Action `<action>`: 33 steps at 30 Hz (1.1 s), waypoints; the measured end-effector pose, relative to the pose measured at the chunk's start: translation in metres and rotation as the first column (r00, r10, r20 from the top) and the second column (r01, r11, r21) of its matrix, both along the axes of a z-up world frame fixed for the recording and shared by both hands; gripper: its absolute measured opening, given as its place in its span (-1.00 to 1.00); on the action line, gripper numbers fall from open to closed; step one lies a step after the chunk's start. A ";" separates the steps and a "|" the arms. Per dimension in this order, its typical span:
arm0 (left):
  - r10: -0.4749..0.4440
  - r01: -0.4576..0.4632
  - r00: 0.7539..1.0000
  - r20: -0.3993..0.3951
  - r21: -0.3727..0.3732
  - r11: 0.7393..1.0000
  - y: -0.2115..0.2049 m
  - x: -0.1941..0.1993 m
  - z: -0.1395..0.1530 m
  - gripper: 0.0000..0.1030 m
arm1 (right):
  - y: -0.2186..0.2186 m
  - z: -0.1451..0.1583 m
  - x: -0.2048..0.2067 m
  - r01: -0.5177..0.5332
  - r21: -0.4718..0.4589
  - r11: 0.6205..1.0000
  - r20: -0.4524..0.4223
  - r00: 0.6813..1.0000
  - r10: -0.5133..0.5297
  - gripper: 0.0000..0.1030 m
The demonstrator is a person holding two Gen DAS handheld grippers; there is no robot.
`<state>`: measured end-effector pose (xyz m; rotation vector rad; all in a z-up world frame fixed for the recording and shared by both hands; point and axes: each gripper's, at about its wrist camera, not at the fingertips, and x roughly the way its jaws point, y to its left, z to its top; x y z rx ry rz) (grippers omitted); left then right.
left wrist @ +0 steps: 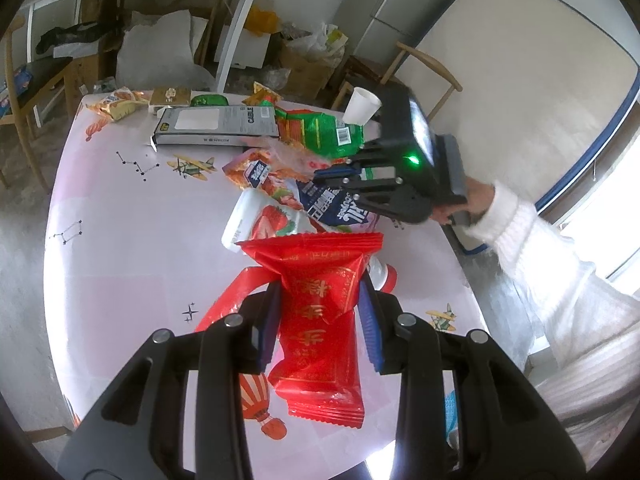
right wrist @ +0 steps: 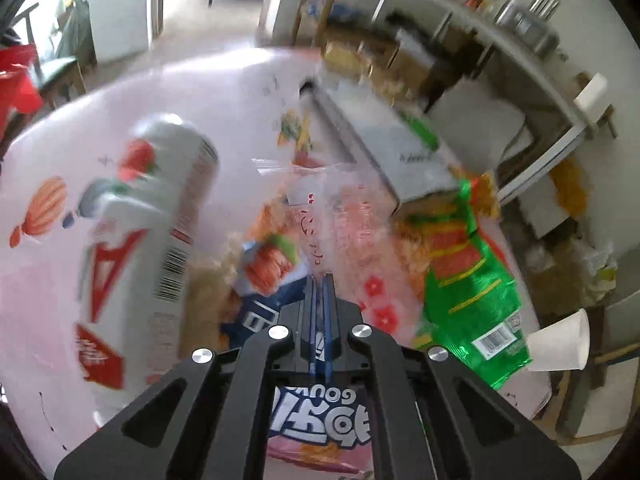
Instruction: Collect trash
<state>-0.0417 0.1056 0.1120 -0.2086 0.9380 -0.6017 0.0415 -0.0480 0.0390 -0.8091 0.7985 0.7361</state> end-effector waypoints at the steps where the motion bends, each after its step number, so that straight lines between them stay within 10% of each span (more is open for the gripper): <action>1: 0.003 -0.003 1.000 0.003 -0.002 1.000 0.000 -0.001 0.001 -0.35 | -0.004 0.004 -0.004 0.009 0.022 1.000 0.007 1.000 -0.010 -0.95; 7: -0.010 0.010 0.999 0.039 -0.002 1.000 -0.006 -0.020 0.018 -0.35 | -0.049 0.056 -0.029 0.140 0.236 0.962 0.063 0.985 -0.159 -0.95; 15: -0.090 0.091 0.991 0.103 -0.008 0.996 -0.036 -0.059 0.050 -0.35 | -0.154 0.148 -0.159 0.217 0.584 0.782 0.092 0.940 -0.329 -0.95; 19: -0.137 0.139 0.985 0.102 -0.014 0.990 -0.056 -0.070 0.053 -0.35 | -0.175 0.123 -0.178 0.339 0.595 0.729 -0.044 0.919 -0.392 -0.71; 21: -0.152 0.155 0.983 0.103 -0.020 0.988 -0.062 -0.076 0.053 -0.33 | -0.177 0.091 -0.170 0.419 0.571 0.706 -0.172 0.902 -0.397 0.16; 27: -0.161 0.162 0.984 0.079 -0.007 0.987 -0.064 -0.081 0.046 -0.33 | -0.153 0.012 -0.147 0.511 0.390 0.766 -0.184 0.858 -0.480 0.32; 33: -0.136 0.137 0.989 0.051 -0.026 0.990 -0.052 -0.068 0.033 -0.33 | -0.169 -0.019 -0.074 0.644 0.368 0.670 -0.346 0.764 -0.545 0.66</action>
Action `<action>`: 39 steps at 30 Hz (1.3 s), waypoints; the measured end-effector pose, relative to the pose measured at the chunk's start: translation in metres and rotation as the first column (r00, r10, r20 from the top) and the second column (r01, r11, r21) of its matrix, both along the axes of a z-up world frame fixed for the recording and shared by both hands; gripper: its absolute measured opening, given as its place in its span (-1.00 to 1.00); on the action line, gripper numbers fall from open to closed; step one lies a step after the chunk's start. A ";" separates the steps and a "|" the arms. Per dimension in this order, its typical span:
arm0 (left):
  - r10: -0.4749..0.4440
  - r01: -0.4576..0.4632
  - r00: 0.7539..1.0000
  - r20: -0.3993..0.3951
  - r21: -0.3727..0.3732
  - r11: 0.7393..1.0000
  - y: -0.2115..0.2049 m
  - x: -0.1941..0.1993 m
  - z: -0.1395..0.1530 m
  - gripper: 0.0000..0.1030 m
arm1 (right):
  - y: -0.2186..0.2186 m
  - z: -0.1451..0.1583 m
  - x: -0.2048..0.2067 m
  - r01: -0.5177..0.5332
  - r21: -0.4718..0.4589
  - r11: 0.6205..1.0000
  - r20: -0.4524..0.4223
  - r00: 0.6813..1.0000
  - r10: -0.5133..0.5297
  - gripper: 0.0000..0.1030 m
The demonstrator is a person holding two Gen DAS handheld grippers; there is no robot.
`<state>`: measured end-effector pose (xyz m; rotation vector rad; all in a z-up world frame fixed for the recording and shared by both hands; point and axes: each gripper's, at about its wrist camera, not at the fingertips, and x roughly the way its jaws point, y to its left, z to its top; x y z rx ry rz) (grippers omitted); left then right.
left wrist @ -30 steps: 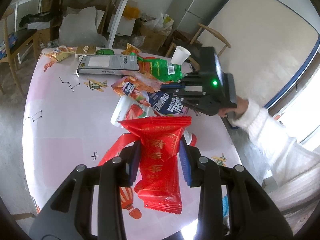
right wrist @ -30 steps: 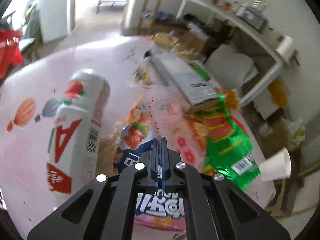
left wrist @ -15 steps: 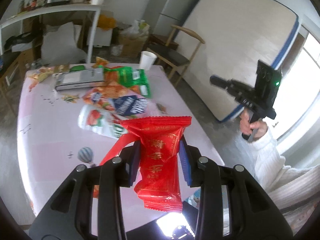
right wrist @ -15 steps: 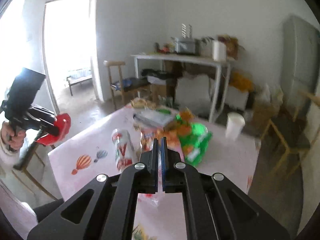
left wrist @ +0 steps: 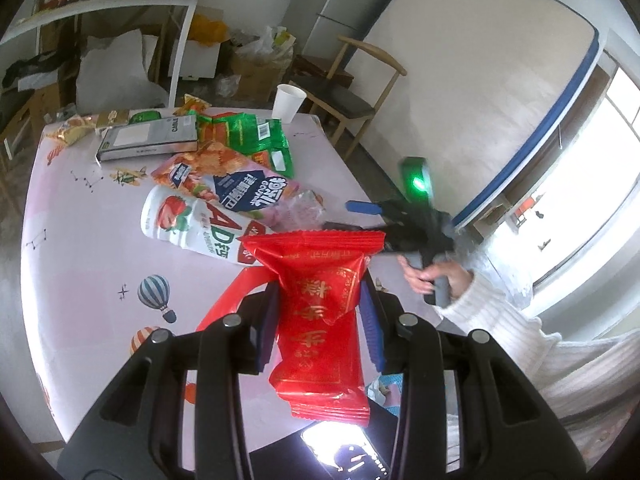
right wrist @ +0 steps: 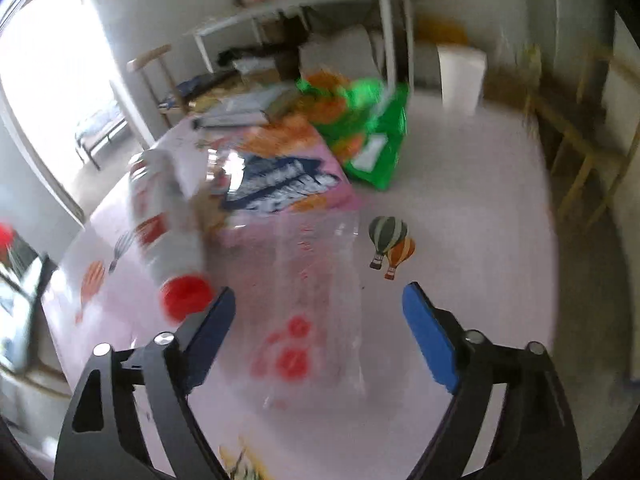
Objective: Collect trash
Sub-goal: 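Carry the red packet and clear plastic wrapper to the blue basket, open both grippers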
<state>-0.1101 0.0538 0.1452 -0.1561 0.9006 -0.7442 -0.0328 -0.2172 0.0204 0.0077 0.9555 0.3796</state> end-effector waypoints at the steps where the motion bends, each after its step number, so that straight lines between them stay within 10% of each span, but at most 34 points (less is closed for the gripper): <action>1: 0.004 -0.004 1.000 -0.005 -0.002 1.000 0.002 0.003 -0.002 -0.33 | -0.003 -0.009 0.013 0.015 0.052 0.999 -0.064 0.998 -0.012 0.66; 5: 0.017 -0.018 1.000 -0.021 -0.007 1.000 0.006 0.010 -0.008 -0.33 | -0.001 -0.023 0.028 -0.026 0.215 0.976 -0.093 0.995 0.047 0.61; 8: 0.030 -0.030 0.999 -0.034 -0.009 0.999 0.010 0.012 -0.012 -0.32 | 0.006 -0.027 0.020 -0.023 0.174 0.985 -0.084 0.996 0.038 -0.55; 10: 0.039 -0.040 0.998 -0.041 -0.006 0.999 0.011 0.012 -0.014 -0.32 | -0.001 -0.028 0.009 0.030 0.196 0.980 -0.096 0.995 -0.012 -0.77; 19: -0.030 0.030 0.999 -0.026 -0.013 0.999 -0.015 -0.017 -0.002 -0.32 | -0.094 0.024 -0.125 0.229 0.505 0.832 0.009 0.963 -0.270 -0.92; 26: -0.186 0.185 0.982 -0.020 -0.043 0.982 -0.075 -0.048 -0.001 -0.32 | -0.163 0.038 -0.328 0.440 0.565 0.698 0.027 0.836 -0.549 -0.92; 34: -0.288 0.288 0.957 -0.029 -0.022 0.957 -0.122 -0.084 -0.003 -0.32 | -0.165 -0.122 -0.443 0.720 0.505 0.475 -0.356 0.676 -0.645 -0.92; 39: -0.309 0.310 0.950 -0.040 0.010 0.951 -0.134 -0.101 -0.006 -0.32 | -0.159 -0.264 -0.433 0.824 0.348 0.447 -0.527 0.567 -0.633 -0.92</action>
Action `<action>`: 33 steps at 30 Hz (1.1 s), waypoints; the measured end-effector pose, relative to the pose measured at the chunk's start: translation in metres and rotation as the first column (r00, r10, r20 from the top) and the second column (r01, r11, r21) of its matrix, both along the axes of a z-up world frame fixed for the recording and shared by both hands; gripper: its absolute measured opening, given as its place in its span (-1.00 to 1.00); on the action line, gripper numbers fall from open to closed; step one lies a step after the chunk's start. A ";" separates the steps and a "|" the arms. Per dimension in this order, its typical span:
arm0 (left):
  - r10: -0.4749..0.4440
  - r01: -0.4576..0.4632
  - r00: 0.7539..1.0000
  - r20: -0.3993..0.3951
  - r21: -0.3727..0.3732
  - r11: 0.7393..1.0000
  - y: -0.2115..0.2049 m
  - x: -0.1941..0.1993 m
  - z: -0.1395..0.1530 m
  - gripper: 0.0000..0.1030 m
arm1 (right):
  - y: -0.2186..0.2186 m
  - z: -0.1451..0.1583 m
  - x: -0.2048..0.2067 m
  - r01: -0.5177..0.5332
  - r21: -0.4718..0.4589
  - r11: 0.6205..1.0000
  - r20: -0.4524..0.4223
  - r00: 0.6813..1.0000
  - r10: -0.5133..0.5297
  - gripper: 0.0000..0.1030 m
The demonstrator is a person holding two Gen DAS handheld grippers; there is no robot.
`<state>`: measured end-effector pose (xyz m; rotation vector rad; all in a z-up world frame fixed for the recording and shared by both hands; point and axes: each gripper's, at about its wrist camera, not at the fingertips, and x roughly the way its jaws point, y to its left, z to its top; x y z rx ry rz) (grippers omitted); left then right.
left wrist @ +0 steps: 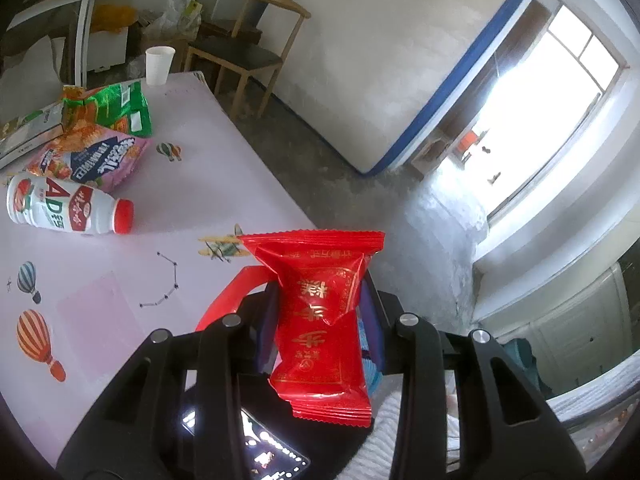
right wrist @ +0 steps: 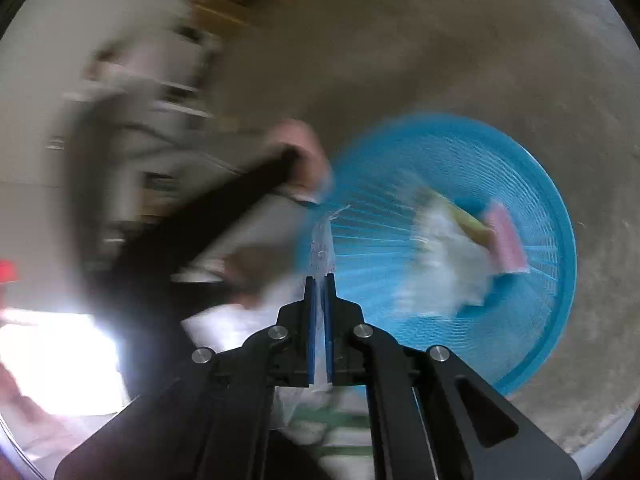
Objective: Collect trash
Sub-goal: 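Carry the red packet and clear plastic wrapper to the blue basket, open both grippers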
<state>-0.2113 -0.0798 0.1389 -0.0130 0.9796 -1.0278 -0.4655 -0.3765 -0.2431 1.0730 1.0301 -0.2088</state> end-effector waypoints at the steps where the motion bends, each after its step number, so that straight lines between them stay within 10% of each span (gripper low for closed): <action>1: -0.009 0.009 1.000 -0.006 0.014 1.000 -0.005 -0.004 -0.002 -0.32 | 0.002 -0.032 0.010 -0.042 -0.026 0.999 -0.069 0.997 0.040 -0.92; 5: -0.068 0.070 0.997 -0.036 0.049 0.996 -0.028 -0.019 -0.014 -0.30 | 0.007 -0.094 0.023 -0.141 -0.095 0.986 -0.363 0.927 0.097 -0.79; 8: -0.161 0.167 0.983 -0.088 0.073 0.983 -0.060 -0.033 -0.035 -0.30 | 0.006 -0.099 0.022 -0.165 -0.123 0.979 -0.451 0.888 0.093 0.16; 17: -0.417 0.479 0.849 -0.323 0.140 0.866 -0.192 -0.080 -0.149 -0.30 | -0.009 0.000 -0.019 -0.094 -0.354 0.931 -0.335 0.942 -0.033 0.28; 21: -0.421 0.559 0.795 -0.436 0.258 0.788 -0.246 -0.102 -0.229 0.16 | -0.040 0.044 -0.060 0.080 -0.407 0.910 -0.248 0.949 -0.194 0.28; 27: -0.382 0.564 0.813 -0.439 0.434 0.703 -0.266 -0.110 -0.284 0.33 | -0.060 0.088 -0.093 0.195 -0.447 0.873 -0.170 0.940 -0.297 0.29; 31: -0.387 0.555 0.819 -0.424 0.416 0.720 -0.257 -0.100 -0.266 0.40 | -0.064 0.108 -0.088 0.197 -0.470 0.860 -0.142 0.945 -0.294 0.29; 33: -0.376 0.547 0.801 -0.467 0.314 0.776 -0.244 -0.091 -0.235 0.40 | -0.062 0.126 -0.082 0.202 -0.488 0.849 -0.107 0.952 -0.288 0.29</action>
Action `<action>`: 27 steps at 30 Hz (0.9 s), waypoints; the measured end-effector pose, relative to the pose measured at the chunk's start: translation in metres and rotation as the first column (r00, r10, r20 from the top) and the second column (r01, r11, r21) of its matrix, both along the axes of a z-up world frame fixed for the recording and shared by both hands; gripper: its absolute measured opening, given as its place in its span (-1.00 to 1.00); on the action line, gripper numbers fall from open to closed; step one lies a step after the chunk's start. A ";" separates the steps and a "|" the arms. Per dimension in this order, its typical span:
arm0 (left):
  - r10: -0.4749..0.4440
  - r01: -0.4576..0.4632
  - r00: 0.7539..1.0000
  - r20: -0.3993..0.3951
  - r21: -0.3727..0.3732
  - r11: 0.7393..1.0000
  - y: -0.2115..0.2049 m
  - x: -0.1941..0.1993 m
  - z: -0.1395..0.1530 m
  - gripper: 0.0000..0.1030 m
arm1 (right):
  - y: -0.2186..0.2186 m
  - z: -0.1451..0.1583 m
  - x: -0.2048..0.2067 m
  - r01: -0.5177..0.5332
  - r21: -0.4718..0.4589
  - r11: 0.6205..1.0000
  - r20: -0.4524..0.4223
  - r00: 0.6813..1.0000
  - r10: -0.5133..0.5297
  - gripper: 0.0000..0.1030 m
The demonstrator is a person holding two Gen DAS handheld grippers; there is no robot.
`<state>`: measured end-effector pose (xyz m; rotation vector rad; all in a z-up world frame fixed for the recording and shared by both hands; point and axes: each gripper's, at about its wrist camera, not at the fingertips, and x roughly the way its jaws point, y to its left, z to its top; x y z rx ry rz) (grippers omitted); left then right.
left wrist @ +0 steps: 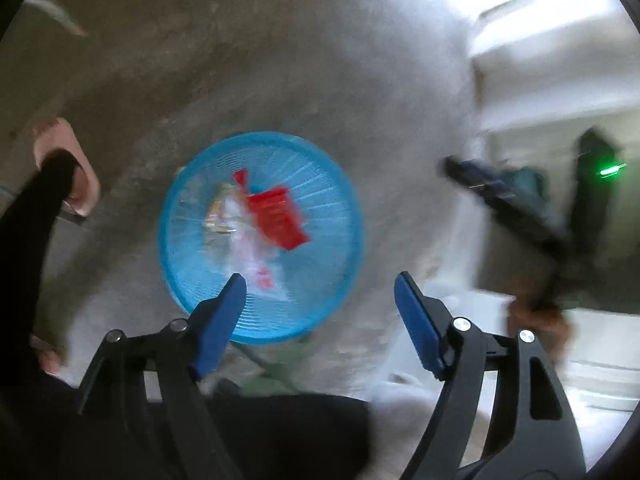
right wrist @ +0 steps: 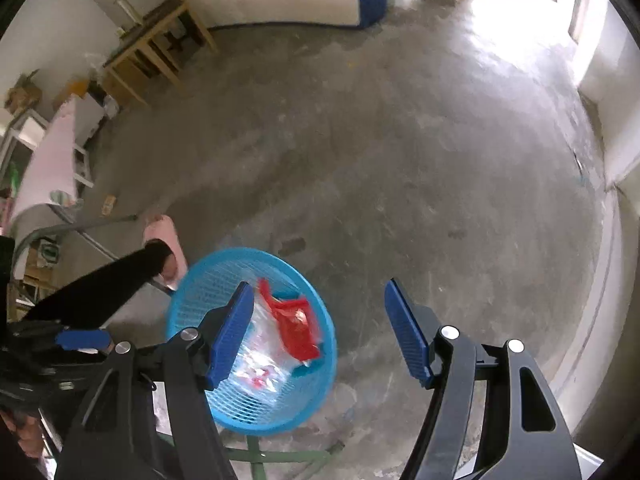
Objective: Collect trash
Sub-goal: 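Carry the red packet and clear plastic wrapper to the blue basket, open both grippers, then move both grippers back over the trash on the table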
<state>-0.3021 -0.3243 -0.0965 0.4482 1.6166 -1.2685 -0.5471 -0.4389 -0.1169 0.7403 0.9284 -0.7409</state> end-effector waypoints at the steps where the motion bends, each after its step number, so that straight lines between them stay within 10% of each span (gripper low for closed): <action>1: 0.015 -0.016 1.000 -0.017 -0.040 0.999 0.009 0.005 0.017 0.40 | 0.001 0.009 0.001 0.009 -0.022 1.000 0.016 1.000 -0.009 0.29; 7: 0.223 -0.154 0.957 0.187 -0.325 0.933 0.108 0.065 0.172 0.40 | 0.010 0.067 0.063 -0.096 -0.055 0.994 0.163 0.981 0.104 0.29; 14: 0.449 -0.395 0.700 0.555 -0.223 0.891 0.216 0.237 0.244 0.41 | 0.063 0.132 0.179 -0.364 -0.198 0.910 0.217 0.889 0.402 0.31; 17: 0.391 -0.441 0.737 0.551 -0.046 0.896 0.228 0.319 0.214 0.49 | 0.094 0.149 0.225 -0.464 -0.258 0.848 0.211 0.829 0.518 0.36; 22: 0.328 -0.437 0.874 0.360 0.281 0.855 0.235 0.408 0.131 0.52 | 0.142 0.154 0.289 -0.599 -0.290 0.746 0.174 0.734 0.657 0.37; 27: 0.212 -0.351 0.920 0.330 0.452 0.820 0.231 0.431 0.088 0.63 | 0.163 0.144 0.321 -0.672 -0.251 0.697 0.154 0.683 0.714 0.37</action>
